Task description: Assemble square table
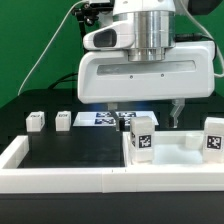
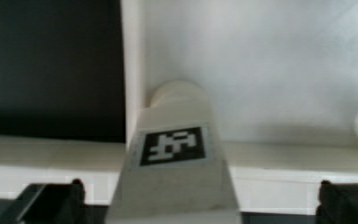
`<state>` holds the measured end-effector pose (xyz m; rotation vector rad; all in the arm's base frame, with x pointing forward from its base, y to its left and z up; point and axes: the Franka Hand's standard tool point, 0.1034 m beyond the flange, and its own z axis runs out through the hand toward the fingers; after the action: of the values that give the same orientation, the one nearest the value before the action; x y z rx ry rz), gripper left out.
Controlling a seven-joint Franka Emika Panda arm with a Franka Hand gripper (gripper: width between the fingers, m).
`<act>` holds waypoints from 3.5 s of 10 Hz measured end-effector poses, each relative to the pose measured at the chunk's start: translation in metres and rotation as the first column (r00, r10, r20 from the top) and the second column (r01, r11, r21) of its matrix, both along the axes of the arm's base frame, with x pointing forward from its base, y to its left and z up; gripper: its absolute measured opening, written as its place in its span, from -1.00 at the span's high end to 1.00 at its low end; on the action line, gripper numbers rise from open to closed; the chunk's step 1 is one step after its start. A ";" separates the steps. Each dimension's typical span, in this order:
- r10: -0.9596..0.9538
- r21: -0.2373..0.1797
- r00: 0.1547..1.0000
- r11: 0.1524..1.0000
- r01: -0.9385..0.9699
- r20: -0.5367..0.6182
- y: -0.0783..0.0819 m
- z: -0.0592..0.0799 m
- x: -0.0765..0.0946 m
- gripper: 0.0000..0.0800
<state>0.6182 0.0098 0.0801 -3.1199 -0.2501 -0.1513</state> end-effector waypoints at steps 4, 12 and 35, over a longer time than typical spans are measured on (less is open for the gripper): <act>0.055 -0.008 0.998 0.998 -0.055 0.001 -0.003 0.000 0.000 -0.16; -0.445 0.063 0.896 0.893 0.445 -0.016 -0.004 -0.001 -0.001 0.27; -0.184 -0.006 0.983 0.983 0.184 -0.027 0.008 -0.001 0.003 -0.62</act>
Offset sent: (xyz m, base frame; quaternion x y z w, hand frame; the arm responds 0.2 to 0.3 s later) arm 0.0000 0.0000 0.0000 0.0000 0.0000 0.0000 1.0000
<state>0.6211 0.0177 0.0788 -3.1416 0.0393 -0.1092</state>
